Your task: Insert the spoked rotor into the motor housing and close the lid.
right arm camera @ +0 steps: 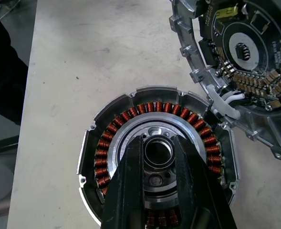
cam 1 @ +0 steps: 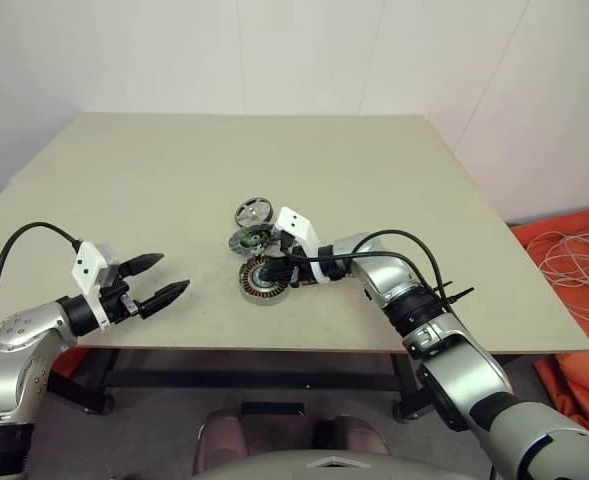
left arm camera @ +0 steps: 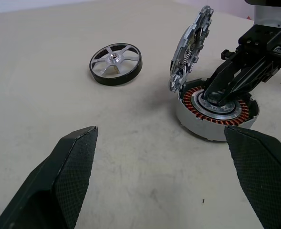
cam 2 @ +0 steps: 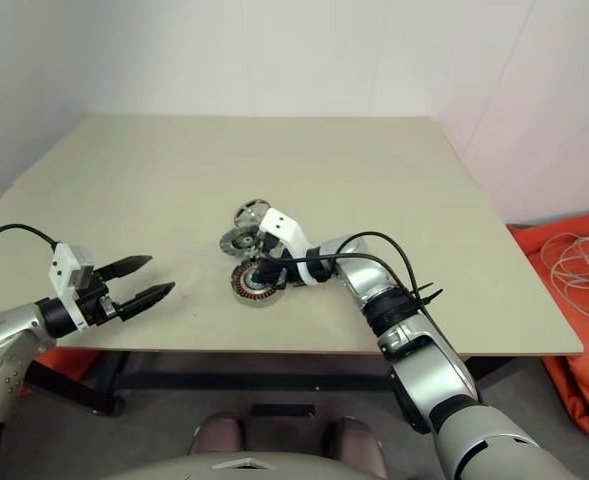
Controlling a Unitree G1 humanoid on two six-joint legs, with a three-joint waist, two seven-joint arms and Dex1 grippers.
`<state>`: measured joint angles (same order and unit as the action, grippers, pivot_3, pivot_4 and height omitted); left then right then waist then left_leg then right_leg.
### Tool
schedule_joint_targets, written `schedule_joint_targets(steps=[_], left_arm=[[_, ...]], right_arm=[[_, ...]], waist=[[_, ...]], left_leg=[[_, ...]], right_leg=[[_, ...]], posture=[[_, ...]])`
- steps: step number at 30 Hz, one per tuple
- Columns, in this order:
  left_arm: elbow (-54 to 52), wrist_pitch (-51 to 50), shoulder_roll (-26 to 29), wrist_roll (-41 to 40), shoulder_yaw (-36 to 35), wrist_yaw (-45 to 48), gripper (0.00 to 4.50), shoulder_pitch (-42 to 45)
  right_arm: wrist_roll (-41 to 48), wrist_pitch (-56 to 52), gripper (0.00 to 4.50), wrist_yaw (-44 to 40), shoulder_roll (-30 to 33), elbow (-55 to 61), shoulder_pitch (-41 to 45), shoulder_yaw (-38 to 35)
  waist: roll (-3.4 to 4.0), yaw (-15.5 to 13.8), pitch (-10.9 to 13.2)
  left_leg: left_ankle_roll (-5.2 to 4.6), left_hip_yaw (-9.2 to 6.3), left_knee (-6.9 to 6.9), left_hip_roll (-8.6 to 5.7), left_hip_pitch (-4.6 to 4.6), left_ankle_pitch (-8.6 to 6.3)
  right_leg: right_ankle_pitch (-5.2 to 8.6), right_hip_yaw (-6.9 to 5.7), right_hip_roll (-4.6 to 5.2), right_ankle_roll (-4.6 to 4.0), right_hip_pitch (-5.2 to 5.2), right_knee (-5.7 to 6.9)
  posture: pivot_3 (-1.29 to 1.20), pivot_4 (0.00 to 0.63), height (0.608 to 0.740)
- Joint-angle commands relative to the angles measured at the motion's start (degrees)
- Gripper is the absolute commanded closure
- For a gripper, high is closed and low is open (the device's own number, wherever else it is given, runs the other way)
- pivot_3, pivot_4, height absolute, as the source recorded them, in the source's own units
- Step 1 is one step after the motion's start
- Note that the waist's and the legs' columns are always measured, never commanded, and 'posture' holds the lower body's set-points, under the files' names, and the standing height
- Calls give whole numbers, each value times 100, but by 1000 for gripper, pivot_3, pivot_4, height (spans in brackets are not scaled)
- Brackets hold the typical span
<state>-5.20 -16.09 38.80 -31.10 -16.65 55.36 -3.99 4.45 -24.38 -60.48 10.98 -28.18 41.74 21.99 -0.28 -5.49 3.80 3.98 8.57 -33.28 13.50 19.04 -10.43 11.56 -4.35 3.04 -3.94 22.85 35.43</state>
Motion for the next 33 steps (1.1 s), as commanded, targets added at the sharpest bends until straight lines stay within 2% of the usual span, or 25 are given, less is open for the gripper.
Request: schedule_joint_targets(steps=[1,19,20,29,33], left_arm=[[-149,44,26,-27,-81,-23,0,105],[-121,49,20,-6,-72,-34,0,132],[-119,52,18,-1,-70,-39,0,135],[-108,70,7,10,-48,-53,0,158],[-114,66,7,12,-40,-57,0,158]], right_arm=[[65,18,3936,-26,6,140,117,-142],[121,-152,3936,-82,-6,350,28,-146],[106,-130,3201,-43,-16,372,35,-153],[99,-151,123,-12,-26,556,46,-182],[285,-394,52,-85,-16,879,51,-298]], waist=[[0,0,0],[0,-1,0],[0,0,0],[0,-1,0],[0,-1,0]], left_leg=[[0,0,0,0,0,0],[0,0,0,0,0,0],[0,0,0,0,0,0],[0,0,0,0,0,0],[0,0,0,0,0,0]], right_leg=[[0,0,0,0,0,0],[0,0,0,0,-1,1],[0,0,0,0,-1,0],[0,0,0,0,0,1],[0,0,0,0,1,1]], posture=[[0,0,740],[0,0,740],[0,0,740],[0,0,740],[0,0,740]])
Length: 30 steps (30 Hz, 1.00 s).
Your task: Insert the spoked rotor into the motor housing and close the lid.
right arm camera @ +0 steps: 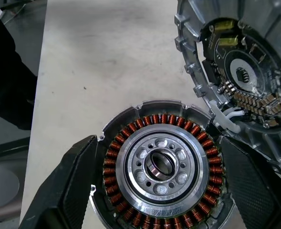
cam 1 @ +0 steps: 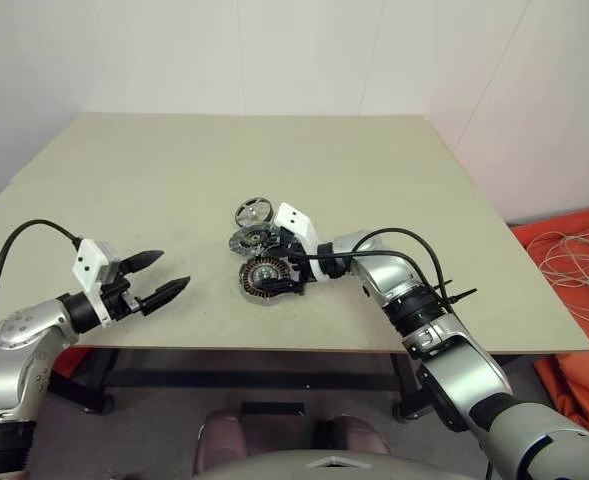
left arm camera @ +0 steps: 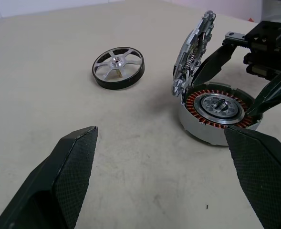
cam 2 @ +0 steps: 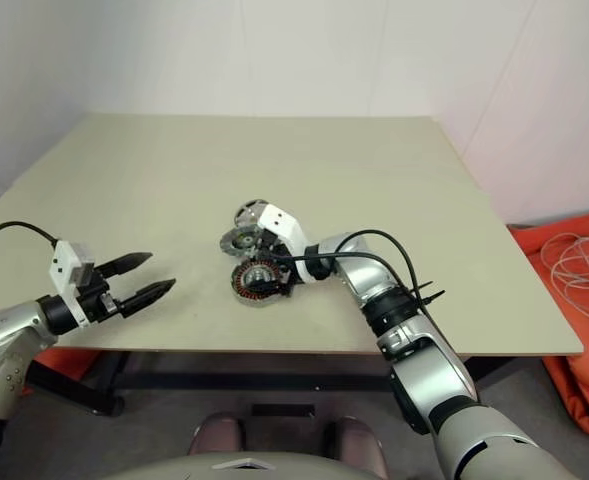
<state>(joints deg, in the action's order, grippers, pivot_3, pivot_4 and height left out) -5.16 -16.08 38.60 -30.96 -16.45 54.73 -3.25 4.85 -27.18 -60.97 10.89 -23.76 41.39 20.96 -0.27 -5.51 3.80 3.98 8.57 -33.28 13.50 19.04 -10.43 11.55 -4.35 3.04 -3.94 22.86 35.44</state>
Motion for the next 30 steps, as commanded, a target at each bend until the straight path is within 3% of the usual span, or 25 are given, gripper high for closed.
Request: schedule_joint_targets(steps=[1,6,8,20,30], left_arm=[[-120,64,25,-2,-56,5,0,83],[-114,66,23,7,-36,11,0,98],[-107,66,26,6,-30,23,0,102],[-71,75,32,26,-18,54,0,137],[-85,50,22,17,-30,45,0,131]], right_arm=[[301,-211,52,-60,2,540,81,-223],[473,-543,52,-127,144,930,36,-229],[500,-568,423,-119,195,971,8,-209],[604,-563,4473,-8,199,937,-17,-262],[616,-483,4473,109,118,815,81,-344]], waist=[[0,0,0],[0,-4,0],[0,-4,0],[0,-2,0],[0,-2,0]], left_leg=[[0,0,0,0,0,0],[0,0,0,0,0,0],[0,0,0,-1,-1,0],[0,0,0,-1,0,0],[0,0,0,0,-1,0]], right_leg=[[0,0,0,0,-1,0],[0,0,0,0,-1,0],[0,0,0,0,-2,0],[0,0,0,0,-1,0],[0,0,0,0,-1,0]], posture=[[0,0,740],[0,0,740],[0,0,740],[0,0,740],[0,0,740]])
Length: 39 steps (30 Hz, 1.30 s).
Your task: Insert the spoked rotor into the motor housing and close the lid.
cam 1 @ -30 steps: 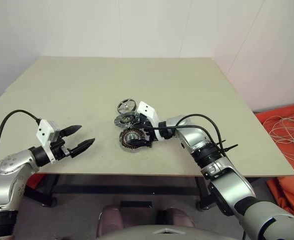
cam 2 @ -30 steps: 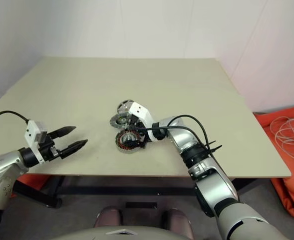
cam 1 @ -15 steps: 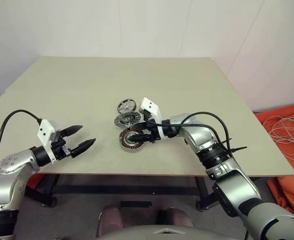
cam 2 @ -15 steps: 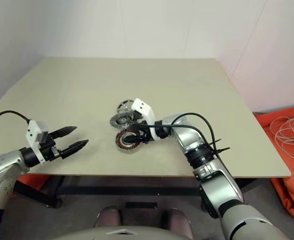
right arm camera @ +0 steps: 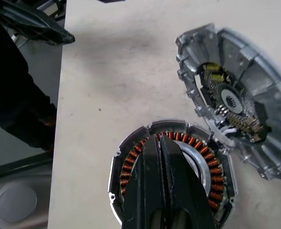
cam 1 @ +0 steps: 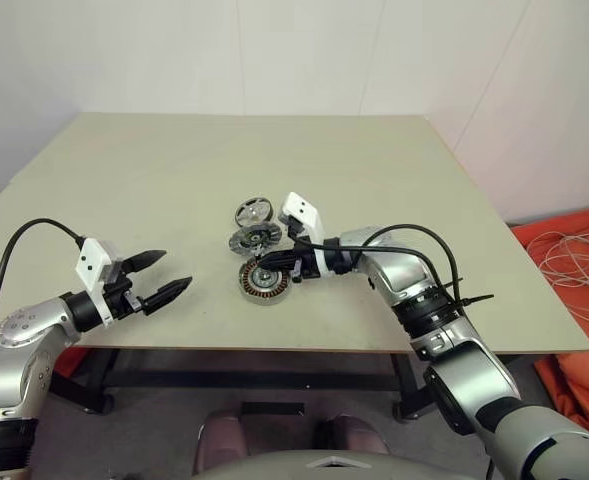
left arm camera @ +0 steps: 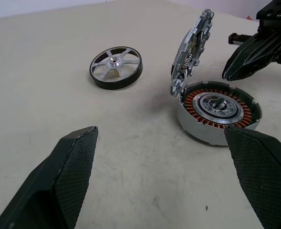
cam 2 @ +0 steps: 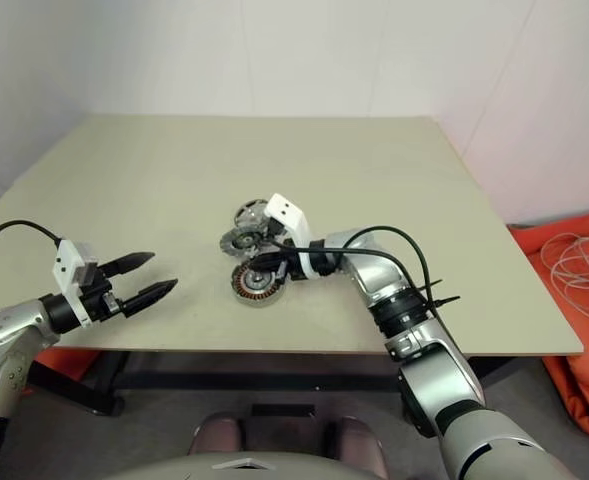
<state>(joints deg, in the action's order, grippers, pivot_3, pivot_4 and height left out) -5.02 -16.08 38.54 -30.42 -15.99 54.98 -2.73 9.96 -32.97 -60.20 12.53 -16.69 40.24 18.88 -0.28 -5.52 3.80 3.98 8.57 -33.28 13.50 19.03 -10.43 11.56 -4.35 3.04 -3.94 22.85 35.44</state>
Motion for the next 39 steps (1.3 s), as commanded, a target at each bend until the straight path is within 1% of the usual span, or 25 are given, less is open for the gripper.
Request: schedule_joint_targets(steps=[1,17,19,22,25,32,39], left_arm=[[-101,47,29,-37,-77,20,0,77],[-90,53,24,-37,-82,25,0,71],[-99,49,22,-39,-81,25,0,63],[-113,43,24,-48,-88,26,0,51],[-103,45,26,-42,-87,28,0,55],[-73,40,40,-33,-75,40,0,91],[-75,34,39,-30,-71,36,0,96]], right_arm=[[100,104,4473,39,-52,94,200,-136],[-215,471,4473,335,-139,-358,122,32],[-285,489,4473,292,-94,-375,15,141],[-431,537,4473,12,116,-276,-223,461],[-483,516,4473,-69,217,-207,-362,596],[-414,503,4473,80,124,-229,-266,463],[19,246,4473,244,-188,-189,-34,-88]], waist=[[0,0,0],[0,2,0],[0,2,0],[-1,-6,-1],[2,1,-1],[1,2,-2],[1,3,-1]], left_leg=[[0,0,0,0,0,0],[0,0,0,0,0,0],[0,0,0,0,0,0],[0,-1,0,-1,1,0],[-2,0,0,-4,2,-1],[-1,0,-1,-1,-11,0],[-1,0,-2,-1,-7,0]], right_leg=[[0,0,0,0,0,0],[0,0,0,0,1,0],[0,0,0,0,1,0],[0,0,0,0,-1,0],[0,1,2,0,-2,-2],[1,0,1,1,-12,-2],[0,0,1,1,-8,-2]], posture=[[0,0,740],[0,0,740],[0,0,740],[0,0,740],[0,0,740],[0,0,740],[0,0,740]])
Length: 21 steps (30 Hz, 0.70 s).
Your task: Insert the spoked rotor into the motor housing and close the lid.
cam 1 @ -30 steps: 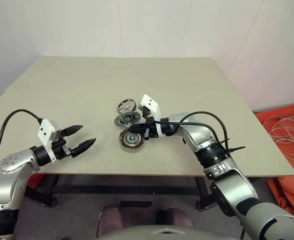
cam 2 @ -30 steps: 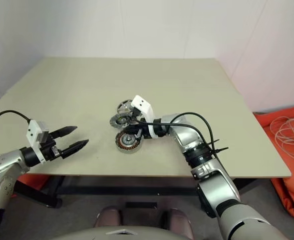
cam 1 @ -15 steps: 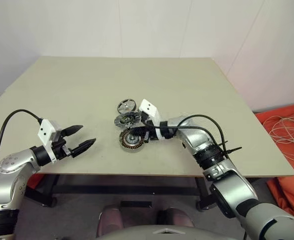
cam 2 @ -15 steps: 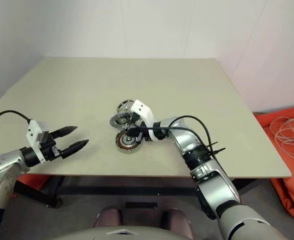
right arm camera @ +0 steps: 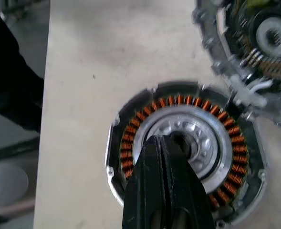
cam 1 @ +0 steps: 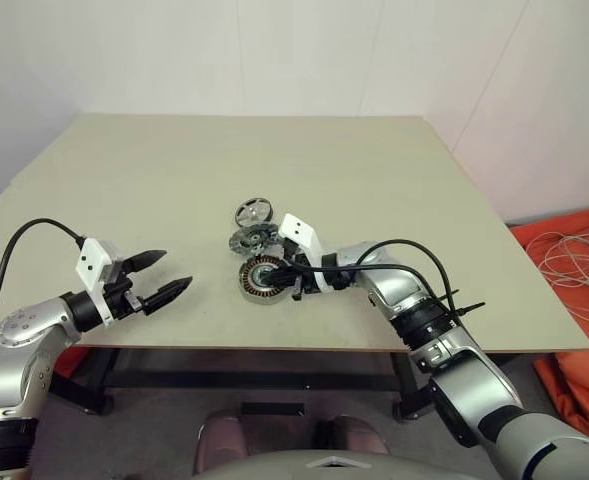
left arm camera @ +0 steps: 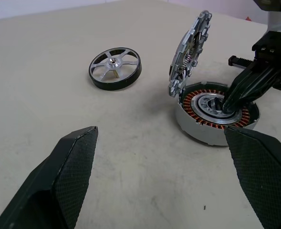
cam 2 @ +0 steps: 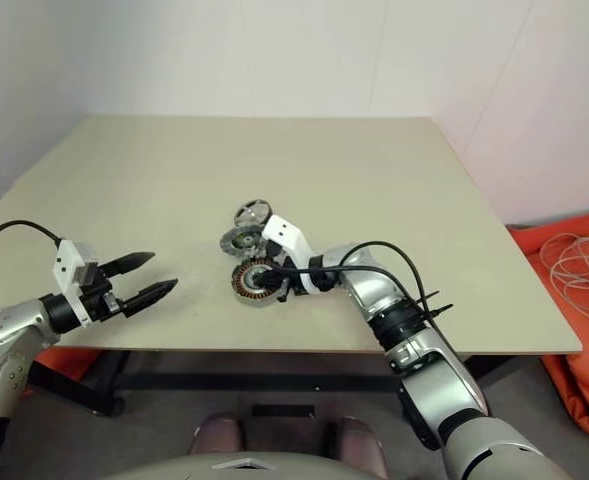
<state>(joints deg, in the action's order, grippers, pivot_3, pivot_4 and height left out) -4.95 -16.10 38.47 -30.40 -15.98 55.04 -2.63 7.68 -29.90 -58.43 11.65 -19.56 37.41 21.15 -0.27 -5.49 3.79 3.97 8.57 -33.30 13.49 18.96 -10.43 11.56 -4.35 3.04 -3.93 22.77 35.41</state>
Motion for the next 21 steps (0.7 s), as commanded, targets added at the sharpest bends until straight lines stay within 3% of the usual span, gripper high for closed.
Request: schedule_joint_targets(steps=[1,15,21], left_arm=[[-84,36,45,-33,-72,29,0,85],[-146,27,33,-46,-88,12,0,16],[-151,19,36,-51,-82,23,0,10]], right_arm=[[258,-69,4473,85,-123,92,267,-347],[55,128,4473,83,-56,-88,169,-160],[-325,510,4473,295,-58,-771,210,9]], waist=[[0,0,0],[0,-1,0],[0,2,-1]], left_leg=[[0,0,0,0,0,0],[0,0,4,-1,3,0],[0,0,3,-1,-1,0]], right_leg=[[0,0,0,0,0,0],[0,0,0,-1,2,0],[0,0,1,-1,-3,0]], posture=[[0,0,740],[0,0,740],[0,0,740]])
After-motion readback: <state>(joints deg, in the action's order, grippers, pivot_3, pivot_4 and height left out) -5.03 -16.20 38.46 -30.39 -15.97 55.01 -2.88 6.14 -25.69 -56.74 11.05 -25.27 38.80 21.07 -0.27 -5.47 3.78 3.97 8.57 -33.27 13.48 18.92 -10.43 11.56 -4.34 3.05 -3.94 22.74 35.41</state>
